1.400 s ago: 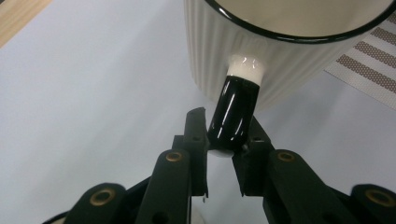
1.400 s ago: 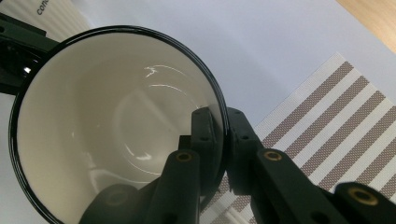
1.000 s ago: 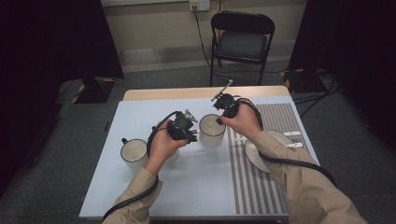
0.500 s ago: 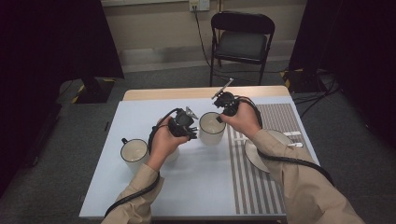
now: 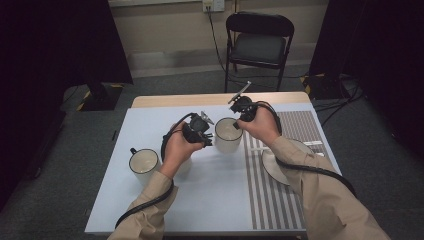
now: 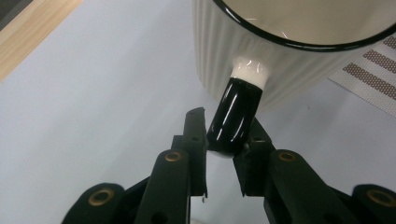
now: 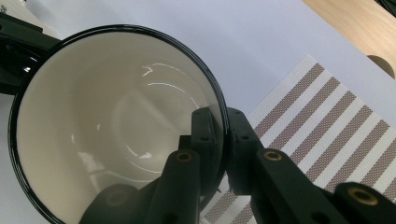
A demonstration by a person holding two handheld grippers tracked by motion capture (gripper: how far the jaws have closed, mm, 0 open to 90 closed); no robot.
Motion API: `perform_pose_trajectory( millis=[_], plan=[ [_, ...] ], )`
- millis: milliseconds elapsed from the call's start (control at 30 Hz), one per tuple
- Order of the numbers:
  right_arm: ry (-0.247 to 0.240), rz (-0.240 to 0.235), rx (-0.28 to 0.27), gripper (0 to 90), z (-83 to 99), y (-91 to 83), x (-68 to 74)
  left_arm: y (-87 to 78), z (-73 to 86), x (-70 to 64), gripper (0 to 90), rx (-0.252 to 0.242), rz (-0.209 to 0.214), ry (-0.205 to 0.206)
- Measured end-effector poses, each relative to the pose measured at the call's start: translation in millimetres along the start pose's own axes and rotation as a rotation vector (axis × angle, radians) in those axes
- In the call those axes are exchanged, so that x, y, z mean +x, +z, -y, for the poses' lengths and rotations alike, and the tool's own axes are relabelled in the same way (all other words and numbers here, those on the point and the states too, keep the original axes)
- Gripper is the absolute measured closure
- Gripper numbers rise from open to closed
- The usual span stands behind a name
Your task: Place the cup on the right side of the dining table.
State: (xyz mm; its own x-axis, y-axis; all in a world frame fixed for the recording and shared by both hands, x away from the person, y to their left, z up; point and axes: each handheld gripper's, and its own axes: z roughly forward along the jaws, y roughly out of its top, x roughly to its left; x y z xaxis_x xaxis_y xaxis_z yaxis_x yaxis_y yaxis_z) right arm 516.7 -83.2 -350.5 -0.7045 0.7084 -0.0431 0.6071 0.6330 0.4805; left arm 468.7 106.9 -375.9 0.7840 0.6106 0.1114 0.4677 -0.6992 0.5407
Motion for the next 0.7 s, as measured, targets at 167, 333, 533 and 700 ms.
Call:
perform_pose_trajectory(
  millis=[167,333,533,700],
  plan=[
    [0.001,0.002,-0.003,83.9,0.1,0.2,-3.2,1.9,-3.4,0.5,76.4,0.002,-0.005,0.002],
    [0.010,0.005,-0.005,83.9,0.3,-0.1,-6.8,3.4,-7.6,1.6,76.3,0.005,-0.011,0.001],
    [0.015,0.006,-0.004,83.9,1.0,0.1,-10.3,5.8,-10.8,1.8,76.2,0.005,-0.010,-0.001],
    [0.018,0.009,-0.003,84.0,1.9,-0.4,-13.9,7.8,-14.1,1.6,76.2,0.007,-0.012,-0.003]
  ],
)
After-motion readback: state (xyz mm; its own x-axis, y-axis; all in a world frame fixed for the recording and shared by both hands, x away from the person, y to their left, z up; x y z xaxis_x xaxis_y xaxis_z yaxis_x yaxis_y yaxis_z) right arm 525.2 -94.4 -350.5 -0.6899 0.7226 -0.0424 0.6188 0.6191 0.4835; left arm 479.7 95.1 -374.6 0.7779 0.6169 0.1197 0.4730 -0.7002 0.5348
